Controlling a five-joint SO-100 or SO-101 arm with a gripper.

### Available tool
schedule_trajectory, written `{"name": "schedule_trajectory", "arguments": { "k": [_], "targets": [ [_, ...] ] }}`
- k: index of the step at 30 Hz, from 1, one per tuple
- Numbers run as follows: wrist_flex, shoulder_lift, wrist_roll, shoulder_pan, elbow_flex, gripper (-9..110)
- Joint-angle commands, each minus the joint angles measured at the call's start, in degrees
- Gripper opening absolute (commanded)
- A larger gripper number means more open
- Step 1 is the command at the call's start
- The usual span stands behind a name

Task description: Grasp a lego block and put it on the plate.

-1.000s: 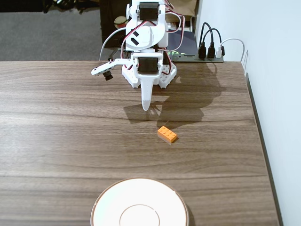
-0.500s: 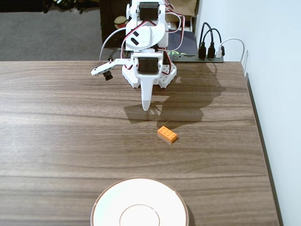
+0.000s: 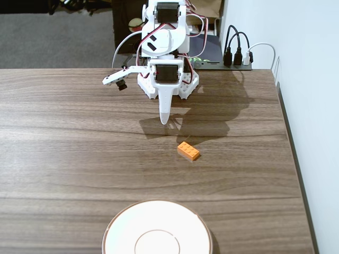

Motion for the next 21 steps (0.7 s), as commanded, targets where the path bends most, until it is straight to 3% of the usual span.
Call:
{"name": "schedule_trajectory", "arguments": {
  "k": [1,21],
  "targets": [
    [0.2,0.3,-0.1,-0.2,-0.2,0],
    [-4.1,-7.7,-1.9,-0.3,-1.5,0]
  ]
}}
